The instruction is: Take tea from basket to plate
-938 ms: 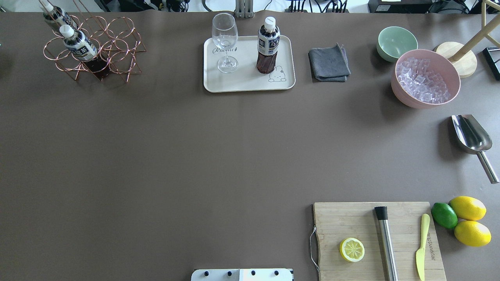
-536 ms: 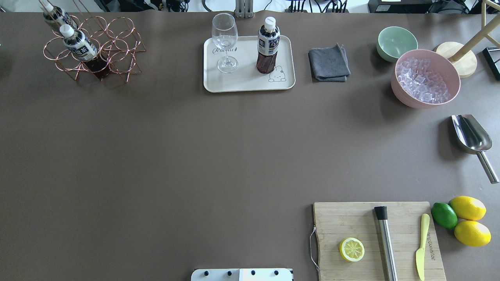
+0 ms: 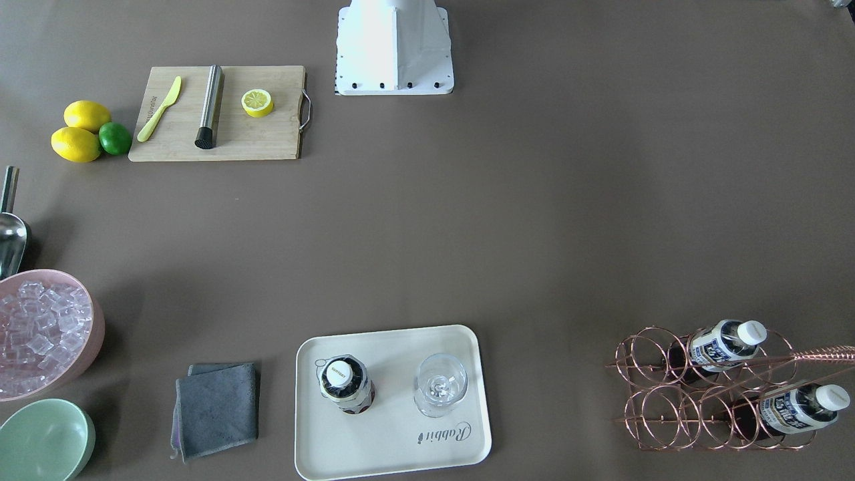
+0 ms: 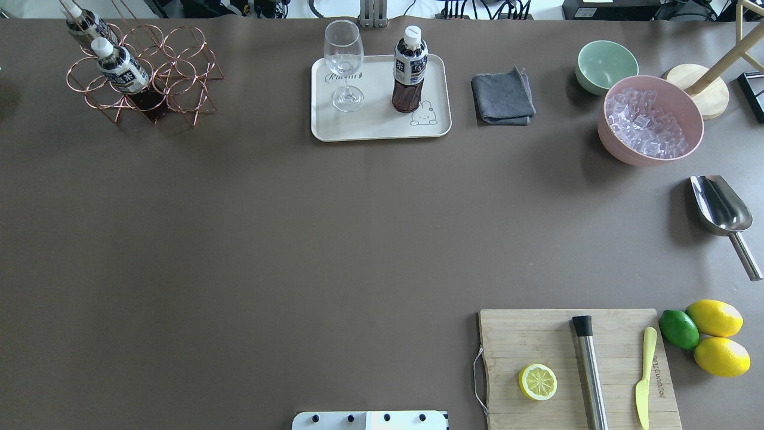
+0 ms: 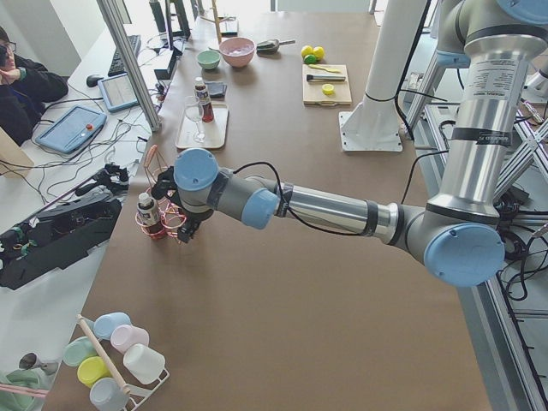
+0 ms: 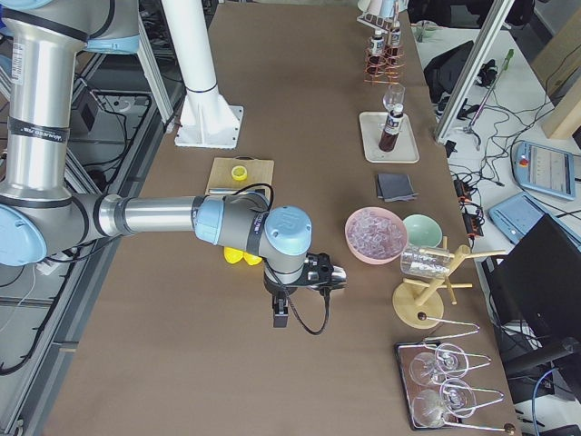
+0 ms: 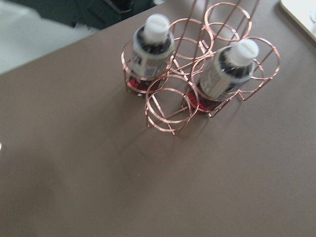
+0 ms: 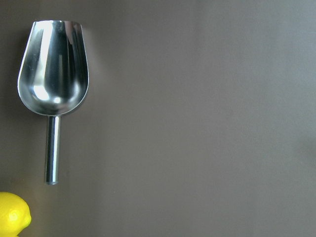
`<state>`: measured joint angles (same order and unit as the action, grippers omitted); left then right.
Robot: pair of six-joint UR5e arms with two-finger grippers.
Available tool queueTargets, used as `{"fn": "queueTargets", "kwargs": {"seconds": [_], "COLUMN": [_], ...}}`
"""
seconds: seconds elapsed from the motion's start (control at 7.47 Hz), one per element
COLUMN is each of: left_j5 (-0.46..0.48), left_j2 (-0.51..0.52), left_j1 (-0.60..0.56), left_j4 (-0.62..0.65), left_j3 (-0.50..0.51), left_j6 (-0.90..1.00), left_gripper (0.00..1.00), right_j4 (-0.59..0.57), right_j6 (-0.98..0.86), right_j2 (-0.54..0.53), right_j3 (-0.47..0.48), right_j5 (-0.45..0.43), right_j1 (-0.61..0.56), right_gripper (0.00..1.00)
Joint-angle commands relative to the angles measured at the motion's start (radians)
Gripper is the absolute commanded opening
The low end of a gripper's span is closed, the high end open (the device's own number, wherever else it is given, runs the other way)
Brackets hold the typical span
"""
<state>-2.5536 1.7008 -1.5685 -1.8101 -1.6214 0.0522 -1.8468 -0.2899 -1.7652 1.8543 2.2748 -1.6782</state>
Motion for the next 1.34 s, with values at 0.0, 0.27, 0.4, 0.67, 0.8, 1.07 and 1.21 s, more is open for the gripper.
{"fn": "queueTargets", "kwargs": {"seconds": [0.0, 0.27, 0.4, 0.67, 0.8, 1.07, 1.21], "left_j5": [-0.004, 0.060, 0.202, 0.262, 0.262, 0.265, 0.265], "left_j2": [-0.133, -0.205, -0.208, -0.227, -0.214, -0.219, -0.223], "left_j1": [-0.039, -0.045, -0.044, -0.044, -0.044, -0.042, -0.042], "left_j4": [-0.009, -0.009, -0.005, 0.061, 0.122, 0.237, 0.264], "left_j3": [-0.012, 0.003, -0.001, -0.006, -0.024, -0.118, -0.142], "left_j6": [-0.212, -0.284, -0.287, -0.282, -0.279, -0.279, -0.279], "left_gripper": [0.98, 0.98, 0.98, 0.98, 0.98, 0.98, 0.98], "right_j4": [-0.002, -0.006, -0.008, -0.011, -0.011, -0.009, -0.008], "right_j6": [0.000, -0.002, -0.002, -0.003, -0.003, -0.003, -0.005], "right_j2": [0.001, -0.006, -0.035, -0.060, -0.074, -0.083, -0.088], "right_j3": [0.000, 0.025, 0.055, 0.084, 0.095, 0.100, 0.100], "right_j5": [0.000, -0.011, -0.011, -0.003, -0.003, -0.003, -0.003], "right_j1": [0.000, -0.002, -0.002, -0.008, -0.008, -0.014, -0.017], "right_gripper": [1.00, 1.00, 1.00, 1.00, 1.00, 1.00, 1.00]}}
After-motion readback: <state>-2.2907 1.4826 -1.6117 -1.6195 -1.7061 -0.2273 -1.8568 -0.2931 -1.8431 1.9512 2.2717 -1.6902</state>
